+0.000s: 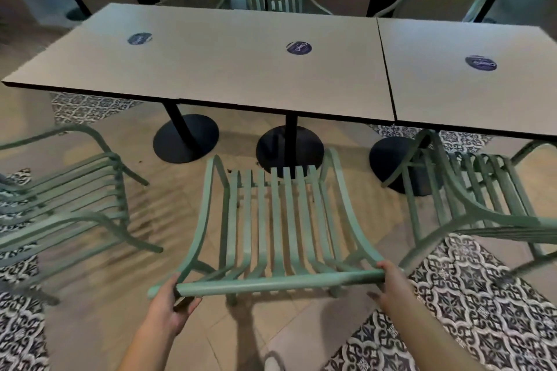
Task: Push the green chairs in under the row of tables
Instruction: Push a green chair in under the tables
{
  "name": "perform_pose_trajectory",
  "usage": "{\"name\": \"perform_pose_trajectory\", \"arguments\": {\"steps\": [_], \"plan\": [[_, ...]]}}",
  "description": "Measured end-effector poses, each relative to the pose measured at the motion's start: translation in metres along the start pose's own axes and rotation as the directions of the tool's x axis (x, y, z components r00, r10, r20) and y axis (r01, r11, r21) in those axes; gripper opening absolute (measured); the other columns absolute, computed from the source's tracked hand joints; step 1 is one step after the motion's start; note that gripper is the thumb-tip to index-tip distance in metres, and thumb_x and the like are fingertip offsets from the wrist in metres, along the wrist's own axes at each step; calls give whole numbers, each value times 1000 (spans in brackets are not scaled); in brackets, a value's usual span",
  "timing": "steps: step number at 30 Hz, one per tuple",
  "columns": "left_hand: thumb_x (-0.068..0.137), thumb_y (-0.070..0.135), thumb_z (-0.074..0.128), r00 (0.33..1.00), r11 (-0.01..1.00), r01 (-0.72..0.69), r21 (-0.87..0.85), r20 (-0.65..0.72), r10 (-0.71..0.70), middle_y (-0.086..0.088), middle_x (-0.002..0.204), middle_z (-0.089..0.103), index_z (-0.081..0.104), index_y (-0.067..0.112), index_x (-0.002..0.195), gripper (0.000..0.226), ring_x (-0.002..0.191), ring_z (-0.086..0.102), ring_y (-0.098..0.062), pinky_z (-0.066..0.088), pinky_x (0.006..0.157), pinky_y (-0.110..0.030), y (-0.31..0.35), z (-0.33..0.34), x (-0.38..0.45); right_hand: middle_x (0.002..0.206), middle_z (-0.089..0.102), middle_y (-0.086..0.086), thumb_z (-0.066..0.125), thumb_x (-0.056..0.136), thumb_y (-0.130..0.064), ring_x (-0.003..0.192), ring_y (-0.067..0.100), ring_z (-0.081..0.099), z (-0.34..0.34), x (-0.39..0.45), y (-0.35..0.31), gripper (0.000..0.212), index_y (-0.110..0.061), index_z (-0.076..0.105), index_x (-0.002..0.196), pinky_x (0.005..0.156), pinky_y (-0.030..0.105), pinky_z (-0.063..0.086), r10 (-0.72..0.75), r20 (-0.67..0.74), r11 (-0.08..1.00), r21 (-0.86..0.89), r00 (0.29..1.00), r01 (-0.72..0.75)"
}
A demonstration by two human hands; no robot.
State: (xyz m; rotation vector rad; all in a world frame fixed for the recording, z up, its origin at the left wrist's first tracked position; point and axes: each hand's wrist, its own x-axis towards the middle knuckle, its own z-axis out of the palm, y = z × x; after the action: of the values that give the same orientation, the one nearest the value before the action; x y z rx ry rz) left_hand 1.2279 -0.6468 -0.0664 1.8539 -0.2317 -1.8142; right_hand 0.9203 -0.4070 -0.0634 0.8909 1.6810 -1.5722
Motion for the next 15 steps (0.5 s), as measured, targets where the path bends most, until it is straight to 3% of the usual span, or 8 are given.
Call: {"name": "perform_pose_trajectory", "arguments": {"steps": [2, 4, 6, 7, 8, 10, 13, 15], "plan": [[91, 37, 61, 978, 970, -151, 188, -113, 175, -13, 123, 51, 41, 8, 138, 59, 114, 47, -36, 44, 97, -50, 9, -10, 6, 135, 47, 17, 67, 84, -25, 119, 35, 48, -5, -18, 2, 64, -9, 39, 139, 97, 47, 42, -302, -66, 904, -338, 951, 263], [85, 43, 67, 818, 725, -391, 568, -148, 557, -15, 150, 35, 24, 11, 150, 84, 137, 34, -35, 28, 112, -52, 20, -25, 5, 139, 46, 14, 70, 83, -31, 125, 32, 46, -12, -28, 2, 70, -10, 39, 141, 99, 47, 42, -666, 154, 524, -600, 730, 605], [85, 48, 65, 533, 184, -573, 799, 193, 824, -14, 146, 43, 36, 17, 146, 74, 135, 37, -33, 32, 109, -53, 28, -31, -9, 130, 56, 5, 71, 78, -45, 121, 24, 51, -20, -17, 7, 65, -13, 52, 132, 100, 46, 44, -697, 593, -70, -615, 403, 785], [85, 51, 63, 401, -148, -614, 775, 468, 788, -9, 134, 55, 49, 21, 137, 61, 126, 47, -29, 37, 104, -51, 26, -33, -12, 122, 61, -1, 65, 77, -57, 115, 21, 56, -25, -7, 10, 63, -16, 59, 125, 98, 44, 46, -598, 738, -286, -561, 313, 777], [85, 55, 59, 317, -431, -608, 667, 702, 638, -1, 120, 62, 58, 26, 127, 51, 116, 54, -24, 41, 100, -49, 21, -31, -14, 113, 65, -6, 53, 77, -70, 107, 17, 60, -28, -1, 8, 65, -21, 65, 117, 96, 41, 46, -493, 822, -424, -512, 284, 747], [85, 63, 43, 313, -708, -552, 441, 896, 314, 14, 104, 65, 62, 35, 119, 48, 104, 62, -13, 45, 97, -46, 11, -33, -8, 101, 68, -14, 21, 75, -86, 97, 12, 64, -23, 1, 5, 81, -28, 68, 108, 91, 37, 43, -364, 880, -532, -466, 307, 707], [86, 67, 25, 328, -781, -515, 353, 923, 201, 19, 91, 65, 61, 39, 109, 51, 86, 68, -10, 52, 72, -34, 8, -27, 0, 109, 62, -17, -2, 59, -90, 107, 6, 55, -11, -5, -3, 98, -37, 58, 115, 89, 30, 34, -217, 868, -639, -473, 448, 607], [89, 67, 23, 352, -828, -467, 311, 924, 148, 17, 102, 63, 56, 40, 115, 49, 95, 64, -10, 49, 77, -33, 13, -23, -4, 114, 60, -16, 11, 67, -89, 111, 6, 52, -8, -8, -1, 85, -37, 54, 119, 90, 30, 32, -195, 844, -657, -490, 499, 573]]}}
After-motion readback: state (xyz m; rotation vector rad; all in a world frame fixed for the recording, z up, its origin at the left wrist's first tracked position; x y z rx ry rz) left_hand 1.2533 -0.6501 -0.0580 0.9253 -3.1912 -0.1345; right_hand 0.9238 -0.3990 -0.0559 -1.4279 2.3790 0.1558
